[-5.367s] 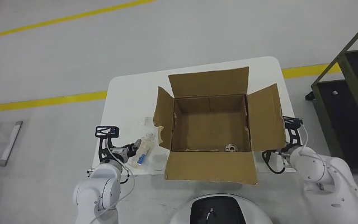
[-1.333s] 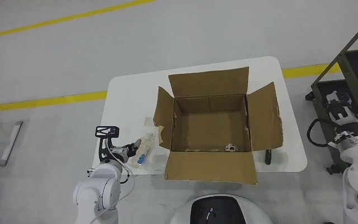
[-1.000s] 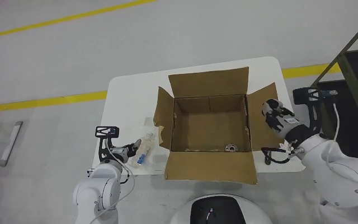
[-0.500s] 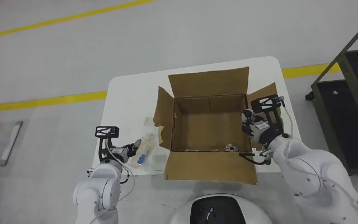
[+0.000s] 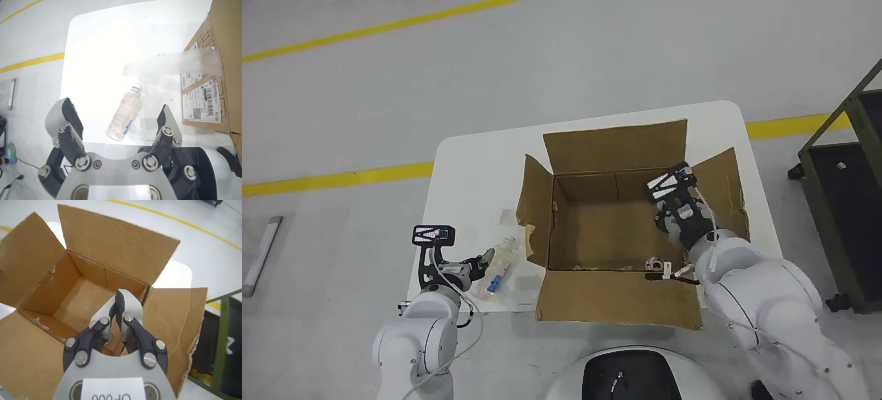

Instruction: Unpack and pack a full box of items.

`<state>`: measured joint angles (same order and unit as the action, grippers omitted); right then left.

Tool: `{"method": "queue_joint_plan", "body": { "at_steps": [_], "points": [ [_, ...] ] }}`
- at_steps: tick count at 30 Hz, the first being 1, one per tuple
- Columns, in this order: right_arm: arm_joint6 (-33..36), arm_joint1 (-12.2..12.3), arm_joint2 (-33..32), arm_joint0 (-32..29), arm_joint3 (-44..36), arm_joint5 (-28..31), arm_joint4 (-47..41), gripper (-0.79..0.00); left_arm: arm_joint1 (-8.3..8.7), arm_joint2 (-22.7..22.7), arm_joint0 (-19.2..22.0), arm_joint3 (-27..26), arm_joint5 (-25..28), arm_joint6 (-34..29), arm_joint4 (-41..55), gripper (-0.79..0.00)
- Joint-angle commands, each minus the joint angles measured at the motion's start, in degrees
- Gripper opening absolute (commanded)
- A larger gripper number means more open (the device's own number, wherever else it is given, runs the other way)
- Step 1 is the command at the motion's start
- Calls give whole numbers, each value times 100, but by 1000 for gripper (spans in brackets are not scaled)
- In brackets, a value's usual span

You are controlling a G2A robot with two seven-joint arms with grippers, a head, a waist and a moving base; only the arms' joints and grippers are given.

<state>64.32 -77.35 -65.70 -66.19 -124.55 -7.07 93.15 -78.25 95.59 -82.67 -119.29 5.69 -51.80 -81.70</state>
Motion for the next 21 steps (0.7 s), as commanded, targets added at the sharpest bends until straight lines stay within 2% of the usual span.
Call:
{"method": "queue_joint_plan", "body": {
  "at_steps": [1,3,6,21],
  "points": [
    [345,-58,264,290,271,-230,269,-785,0,0,0,0,0,0,0,0],
    [584,-123,434,579,546,-375,273,-785,0,0,0,0,0,0,0,0],
    [677,-191,542,885,859,-298,12,-785,0,0,0,0,0,0,0,0],
    [676,-195,539,912,890,-276,-15,-785,0,0,0,0,0,0,0,0]
  ]
}}
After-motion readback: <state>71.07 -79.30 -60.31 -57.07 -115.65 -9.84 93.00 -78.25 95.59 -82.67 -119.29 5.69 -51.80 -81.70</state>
